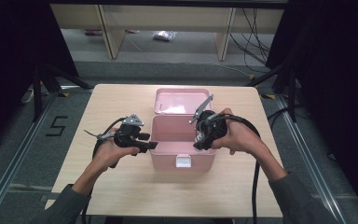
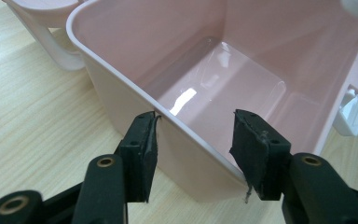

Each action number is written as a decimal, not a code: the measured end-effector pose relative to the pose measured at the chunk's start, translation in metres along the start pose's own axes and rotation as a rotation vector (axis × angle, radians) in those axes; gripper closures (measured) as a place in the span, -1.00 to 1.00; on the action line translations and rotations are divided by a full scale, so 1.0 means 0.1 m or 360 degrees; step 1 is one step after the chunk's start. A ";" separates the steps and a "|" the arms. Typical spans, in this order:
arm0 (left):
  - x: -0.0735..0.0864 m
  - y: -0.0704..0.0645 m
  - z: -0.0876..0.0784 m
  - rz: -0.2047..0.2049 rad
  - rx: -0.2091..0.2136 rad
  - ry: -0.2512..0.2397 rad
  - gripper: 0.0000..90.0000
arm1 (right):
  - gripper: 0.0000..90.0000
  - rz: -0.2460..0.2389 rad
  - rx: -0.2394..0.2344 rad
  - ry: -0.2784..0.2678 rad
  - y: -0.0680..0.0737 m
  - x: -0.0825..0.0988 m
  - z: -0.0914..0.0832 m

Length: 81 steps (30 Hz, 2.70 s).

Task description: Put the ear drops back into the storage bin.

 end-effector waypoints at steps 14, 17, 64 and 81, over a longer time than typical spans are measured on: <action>0.00 0.00 0.00 0.0000 0.0000 0.0001 0.12 | 0.35 0.0101 0.0013 0.0114 -0.19 0.02 0.31; 0.00 0.00 0.00 0.0002 -0.0001 -0.0002 0.12 | 0.35 0.0120 0.0014 0.0118 -0.22 0.03 0.36; 0.00 0.00 0.00 -0.0006 0.0000 0.0002 0.12 | 0.34 0.0150 0.0009 0.0220 -0.35 0.19 0.80; 0.00 0.00 0.00 -0.0002 -0.0008 0.0002 0.12 | 0.34 0.0129 0.0002 0.0241 -0.33 0.21 0.86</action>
Point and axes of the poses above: each handheld gripper's, and its own axes: z roughly forward along the jaws, x roughly out of its underside, y roughly to its left, the point moved 7 cm from there along z, roughly forward along the jaws, and after that the axes turned 2 degrees about -y, right-handed, at the moved point
